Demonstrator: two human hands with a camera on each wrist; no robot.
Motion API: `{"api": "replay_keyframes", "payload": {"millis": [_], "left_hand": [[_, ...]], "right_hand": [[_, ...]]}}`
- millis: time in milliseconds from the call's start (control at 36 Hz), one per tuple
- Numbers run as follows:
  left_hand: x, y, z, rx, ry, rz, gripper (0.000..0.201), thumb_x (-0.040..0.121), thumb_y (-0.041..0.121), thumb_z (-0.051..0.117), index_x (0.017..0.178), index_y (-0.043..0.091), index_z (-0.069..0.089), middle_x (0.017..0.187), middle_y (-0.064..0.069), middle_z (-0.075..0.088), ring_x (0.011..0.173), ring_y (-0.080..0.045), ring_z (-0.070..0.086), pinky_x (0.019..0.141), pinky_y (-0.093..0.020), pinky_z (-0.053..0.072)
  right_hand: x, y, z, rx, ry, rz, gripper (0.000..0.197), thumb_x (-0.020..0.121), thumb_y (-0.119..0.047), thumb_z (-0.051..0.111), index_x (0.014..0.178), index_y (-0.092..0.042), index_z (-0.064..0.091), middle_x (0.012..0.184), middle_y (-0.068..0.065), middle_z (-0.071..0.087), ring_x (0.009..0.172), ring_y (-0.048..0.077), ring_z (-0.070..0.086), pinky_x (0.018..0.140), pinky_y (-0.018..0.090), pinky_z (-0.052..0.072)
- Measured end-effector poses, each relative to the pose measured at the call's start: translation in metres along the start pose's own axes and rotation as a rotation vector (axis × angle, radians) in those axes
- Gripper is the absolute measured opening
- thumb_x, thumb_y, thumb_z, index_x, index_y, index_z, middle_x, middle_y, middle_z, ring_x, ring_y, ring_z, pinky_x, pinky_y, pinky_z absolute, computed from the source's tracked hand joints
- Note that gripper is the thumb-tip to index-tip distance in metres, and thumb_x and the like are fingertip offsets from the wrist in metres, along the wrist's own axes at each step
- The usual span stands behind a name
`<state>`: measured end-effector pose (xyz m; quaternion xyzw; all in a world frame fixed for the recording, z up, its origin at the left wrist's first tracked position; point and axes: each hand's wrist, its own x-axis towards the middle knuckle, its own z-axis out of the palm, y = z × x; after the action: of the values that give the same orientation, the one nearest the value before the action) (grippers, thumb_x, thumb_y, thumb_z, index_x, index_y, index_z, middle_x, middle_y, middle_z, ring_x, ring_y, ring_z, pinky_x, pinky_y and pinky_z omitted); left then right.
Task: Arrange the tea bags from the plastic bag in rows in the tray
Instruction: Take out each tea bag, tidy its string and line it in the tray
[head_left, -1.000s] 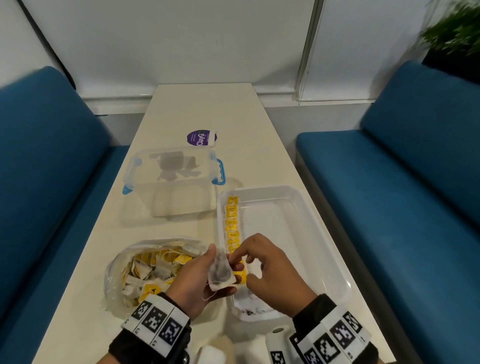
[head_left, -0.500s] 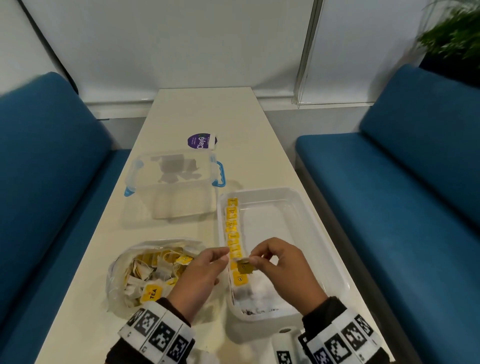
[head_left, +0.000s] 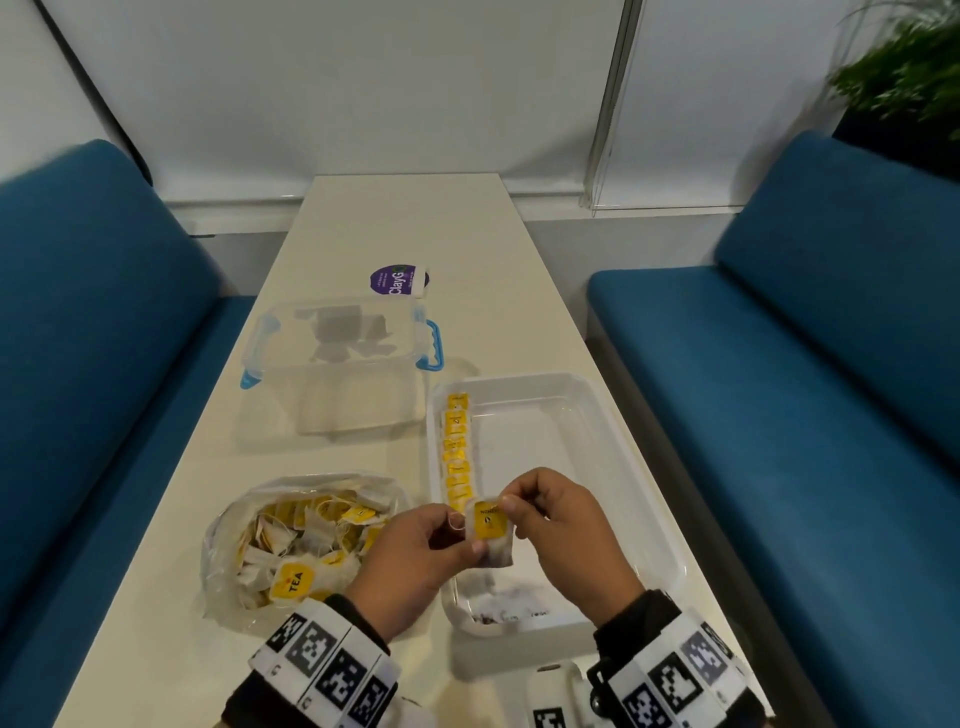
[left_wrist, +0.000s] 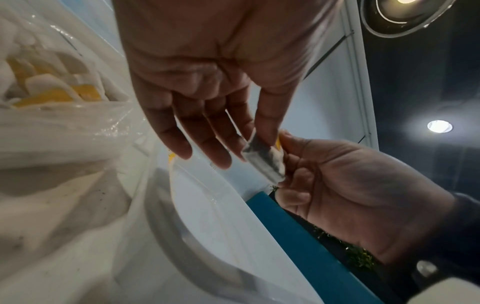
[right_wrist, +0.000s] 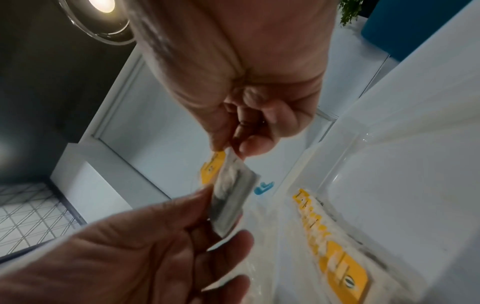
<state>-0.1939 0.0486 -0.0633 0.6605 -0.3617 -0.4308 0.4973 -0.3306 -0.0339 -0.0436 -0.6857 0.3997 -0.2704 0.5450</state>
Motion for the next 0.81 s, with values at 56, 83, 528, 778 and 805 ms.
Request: {"api": "replay_keyframes", "payload": {"millis": [56,83,528,778,805], "left_hand": [[0.0,0.0,0.001,-0.024,0.007,-0.013,0.021,0.063,0.011,0.076,0.073,0.0,0.062,0.068,-0.007,0.063,0.067,-0.018,0.059,0.071,-0.034,0.048],[0.001,0.001,0.001,-0.05,0.021,-0.018,0.016,0.064,0.008,0.076,0.071,0.001,0.062,0.067,-0.009,0.064,0.066,-0.02,0.06,0.07,-0.034,0.049],[0.003,-0.002,-0.001,-0.079,0.054,-0.042,0.026,0.067,-0.019,0.07,0.086,-0.004,0.059,0.076,-0.016,0.064,0.066,-0.016,0.063,0.064,-0.023,0.053],[-0.003,-0.011,-0.009,0.406,-0.009,-0.055,0.039,0.076,-0.01,0.058,0.087,0.027,0.06,0.087,0.003,0.058,0.064,-0.005,0.053,0.064,-0.012,0.045],[-0.004,-0.011,-0.009,0.442,-0.03,-0.065,0.037,0.076,-0.009,0.059,0.089,0.026,0.06,0.088,0.004,0.057,0.063,-0.005,0.052,0.064,-0.011,0.044]], "right_hand": [[-0.001,0.002,0.003,0.069,-0.018,0.016,0.012,0.089,-0.01,0.06,0.081,-0.018,0.057,0.076,-0.003,0.061,0.067,0.006,0.054,0.062,0.015,0.045],[-0.002,0.004,0.003,0.089,-0.031,0.023,0.01,0.087,-0.011,0.063,0.085,-0.017,0.056,0.078,-0.001,0.06,0.069,0.008,0.054,0.063,0.016,0.046],[-0.004,0.022,0.005,0.212,-0.057,0.099,0.028,0.071,0.012,0.068,0.074,-0.008,0.049,0.063,0.003,0.058,0.058,0.02,0.058,0.047,0.028,0.045],[-0.004,0.043,0.009,-0.179,-0.041,0.257,0.03,0.071,0.013,0.053,0.063,-0.015,0.056,0.062,0.004,0.064,0.055,0.015,0.059,0.054,0.023,0.049],[-0.004,0.043,0.011,-0.218,-0.065,0.264,0.031,0.07,0.013,0.051,0.062,-0.017,0.056,0.062,0.003,0.063,0.055,0.014,0.059,0.054,0.023,0.049]]}}
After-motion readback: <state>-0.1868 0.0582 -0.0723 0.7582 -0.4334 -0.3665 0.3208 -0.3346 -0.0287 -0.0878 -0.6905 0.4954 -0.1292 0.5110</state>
